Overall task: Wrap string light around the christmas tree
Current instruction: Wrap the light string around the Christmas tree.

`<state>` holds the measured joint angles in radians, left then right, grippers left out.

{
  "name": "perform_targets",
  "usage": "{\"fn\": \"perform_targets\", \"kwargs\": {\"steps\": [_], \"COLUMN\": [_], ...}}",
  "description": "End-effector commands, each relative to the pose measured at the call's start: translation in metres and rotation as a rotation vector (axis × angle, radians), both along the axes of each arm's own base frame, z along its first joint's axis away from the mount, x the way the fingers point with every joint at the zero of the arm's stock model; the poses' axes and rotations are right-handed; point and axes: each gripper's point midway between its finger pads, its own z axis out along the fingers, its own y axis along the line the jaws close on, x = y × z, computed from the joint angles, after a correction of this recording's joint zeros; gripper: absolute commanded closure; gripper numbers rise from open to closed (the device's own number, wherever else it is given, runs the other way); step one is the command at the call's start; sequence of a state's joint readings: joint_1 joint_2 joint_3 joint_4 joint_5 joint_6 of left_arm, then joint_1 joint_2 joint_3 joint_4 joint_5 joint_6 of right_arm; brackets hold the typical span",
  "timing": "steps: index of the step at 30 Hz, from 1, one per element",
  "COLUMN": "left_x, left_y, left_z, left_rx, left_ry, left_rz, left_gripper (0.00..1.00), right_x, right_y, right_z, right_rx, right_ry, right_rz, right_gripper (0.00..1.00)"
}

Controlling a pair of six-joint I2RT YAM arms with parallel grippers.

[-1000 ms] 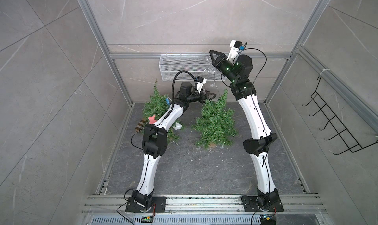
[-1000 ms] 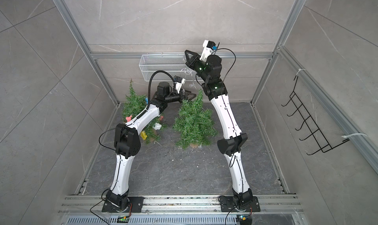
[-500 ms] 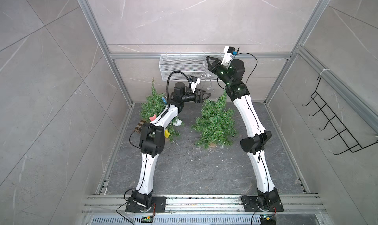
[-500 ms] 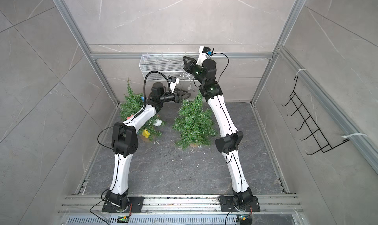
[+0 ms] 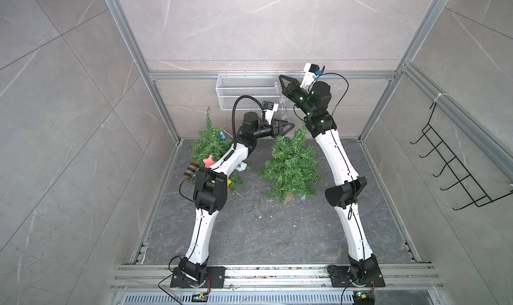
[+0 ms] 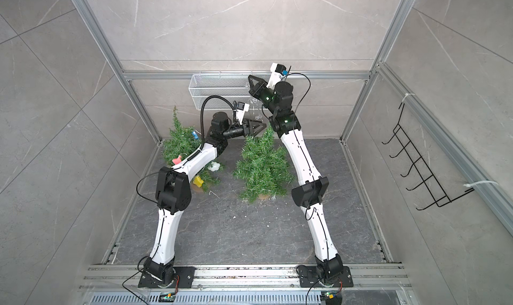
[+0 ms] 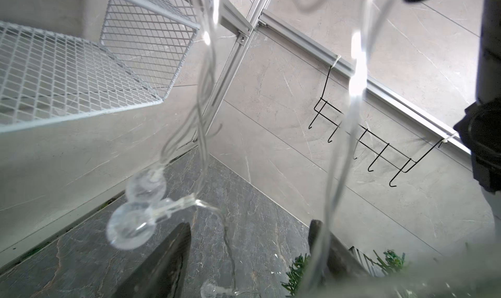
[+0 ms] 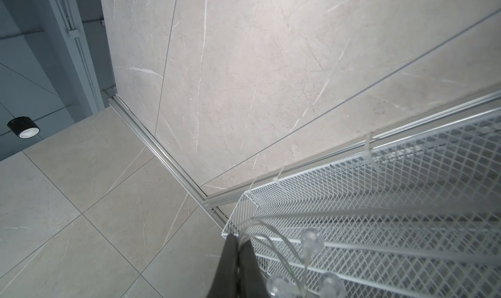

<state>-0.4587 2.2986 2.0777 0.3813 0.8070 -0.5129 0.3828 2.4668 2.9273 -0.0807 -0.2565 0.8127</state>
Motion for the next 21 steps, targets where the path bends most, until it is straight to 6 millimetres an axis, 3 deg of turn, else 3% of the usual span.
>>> {"fn": "perform_targets", "kwargs": {"steps": [1, 6, 10, 17, 21], "left_x": [0.018, 0.027, 0.035, 0.040, 0.047], "left_y": [-0.006, -0.007, -0.006, 0.006, 0.020], "left_z": [-0.013, -0.020, -0.015, 0.013, 0.035], "left_rx": [-0.015, -0.016, -0.027, -0.042, -0.063], "left_ry": [0.004, 0.031, 0.033, -0.031, -0.070], "left_rz": [0.060, 0.106, 0.135, 0.154, 0.178], "left_gripper": [0.34, 0.44, 0.65, 0.95, 1.00], "right_x": [-0.015, -0.022, -0.027, -0.039, -0.049], "right_y": [-0.001, -0.002, 0.000, -0.003, -0.008], "right_z": [0.027, 0.036, 0.041, 0.052, 0.062], "right_rx": [0.064, 0.080, 0.096, 0.085, 0.075], "right_ry": [-0.064, -0.074, -0.074, -0.093, -0.104], "right_rz": [0.041, 0.057, 0.090, 0.131, 0.161], "right_gripper": [1.00, 1.00, 1.00, 1.00, 1.00]}}
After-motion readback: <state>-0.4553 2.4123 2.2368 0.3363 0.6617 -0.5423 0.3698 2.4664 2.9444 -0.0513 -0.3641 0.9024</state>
